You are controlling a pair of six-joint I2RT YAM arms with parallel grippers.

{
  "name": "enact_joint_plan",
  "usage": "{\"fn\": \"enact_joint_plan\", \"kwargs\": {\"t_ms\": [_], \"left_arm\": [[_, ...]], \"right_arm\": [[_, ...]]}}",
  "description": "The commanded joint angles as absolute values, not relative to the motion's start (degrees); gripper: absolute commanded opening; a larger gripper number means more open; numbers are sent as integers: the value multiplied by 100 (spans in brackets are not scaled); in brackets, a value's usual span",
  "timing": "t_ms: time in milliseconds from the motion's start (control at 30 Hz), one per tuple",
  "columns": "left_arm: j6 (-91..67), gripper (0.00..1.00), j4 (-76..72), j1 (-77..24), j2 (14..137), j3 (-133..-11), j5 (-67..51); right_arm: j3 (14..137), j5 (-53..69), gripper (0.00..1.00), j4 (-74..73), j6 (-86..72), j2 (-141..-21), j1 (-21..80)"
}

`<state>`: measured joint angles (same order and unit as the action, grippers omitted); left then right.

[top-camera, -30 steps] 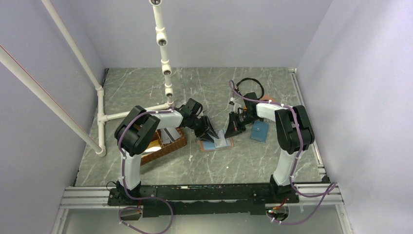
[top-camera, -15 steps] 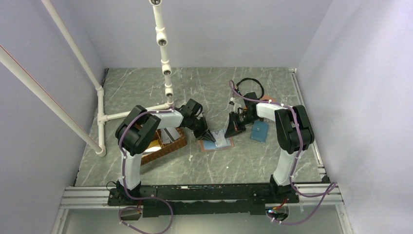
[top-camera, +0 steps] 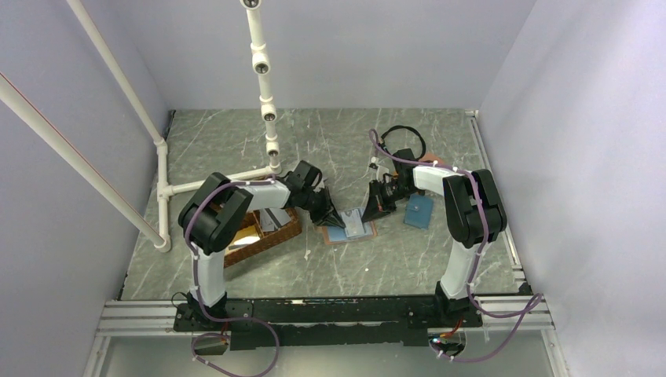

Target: Take the credit cards out of the card holder

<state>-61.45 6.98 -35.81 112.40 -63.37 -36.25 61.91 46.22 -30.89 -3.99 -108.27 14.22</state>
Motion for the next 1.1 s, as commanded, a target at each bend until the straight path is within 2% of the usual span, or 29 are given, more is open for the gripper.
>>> {"fn": "enact_joint_plan", "kwargs": {"t_ms": [0, 267, 300, 400, 533, 1067], "left_arm": [[-6169, 0, 427, -3433, 10734, -6186, -3796], [-6386, 0, 47, -3393, 10744, -6044, -3923], [-6408, 2, 44, -3393, 10760, -6047, -3955], [-6458, 16, 51, -3405, 10840, -6087, -4004], [-6433, 26, 356, -3443, 10975, -6240, -4004], [-6425, 33, 922, -3477, 11599, -6554, -4016]], "right_arm": [[6012, 3441, 2, -2821, -53, -11083, 1520], [6029, 3564, 5, -2844, 122, -11081, 1520], [6025, 3582, 6, -2840, 117, -11078, 1521], [6034, 3610, 6, -2845, 116, -11089, 1520], [6045, 3630, 6, -2858, 121, -11105, 1516], [6062, 3581, 6, -2895, 117, -11271, 1520]]}}
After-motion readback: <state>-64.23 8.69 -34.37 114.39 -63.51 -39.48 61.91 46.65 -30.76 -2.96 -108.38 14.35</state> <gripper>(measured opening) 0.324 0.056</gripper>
